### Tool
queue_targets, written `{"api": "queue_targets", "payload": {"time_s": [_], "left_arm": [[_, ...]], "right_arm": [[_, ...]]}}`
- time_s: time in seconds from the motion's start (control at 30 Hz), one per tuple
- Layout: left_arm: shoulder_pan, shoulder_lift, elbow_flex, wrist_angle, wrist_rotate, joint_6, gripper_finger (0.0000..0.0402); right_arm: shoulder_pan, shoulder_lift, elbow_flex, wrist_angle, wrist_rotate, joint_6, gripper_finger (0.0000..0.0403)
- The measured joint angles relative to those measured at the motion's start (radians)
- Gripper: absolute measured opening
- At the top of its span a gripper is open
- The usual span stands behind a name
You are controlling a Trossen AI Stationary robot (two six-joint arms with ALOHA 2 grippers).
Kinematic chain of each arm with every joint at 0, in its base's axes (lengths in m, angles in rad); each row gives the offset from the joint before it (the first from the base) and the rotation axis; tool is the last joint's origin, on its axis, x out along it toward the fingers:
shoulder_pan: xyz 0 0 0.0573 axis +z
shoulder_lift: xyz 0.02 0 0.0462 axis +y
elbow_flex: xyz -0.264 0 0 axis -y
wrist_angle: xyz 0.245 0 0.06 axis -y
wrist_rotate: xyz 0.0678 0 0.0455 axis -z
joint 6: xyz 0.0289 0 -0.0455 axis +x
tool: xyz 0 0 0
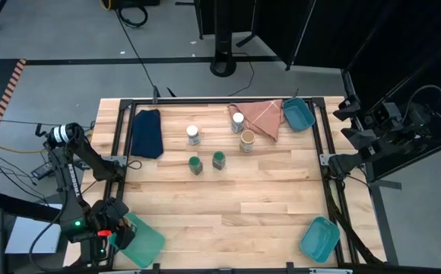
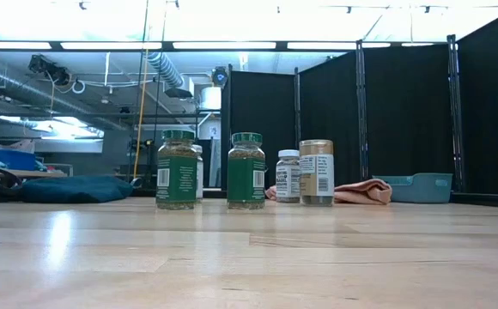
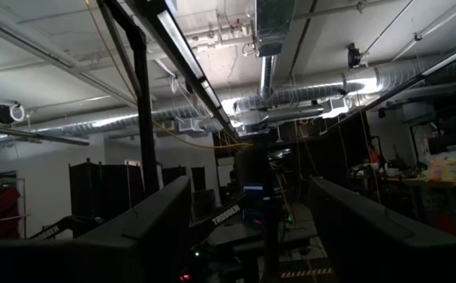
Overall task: Sort spices by type
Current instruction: Put the bottom brown seasoning bottle into the green transparent bin
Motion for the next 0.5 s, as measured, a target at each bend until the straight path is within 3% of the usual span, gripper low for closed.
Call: {"api": "queue_targets", "payload": {"time_s": [0.3, 0.5], "left_arm": [[0.026, 0.001, 0.008, 0.068, 0.000, 0.003, 0.0271], [0.033, 0.001, 0.065, 0.010, -0.003, 0.010, 0.0271]], "right_arm": [[0.000, 0.000, 0.000, 0.000, 0.000, 0.000, 0.0263], [0.000, 0.000, 0.000, 0.000, 0.000, -0.001, 0.0263]]}}
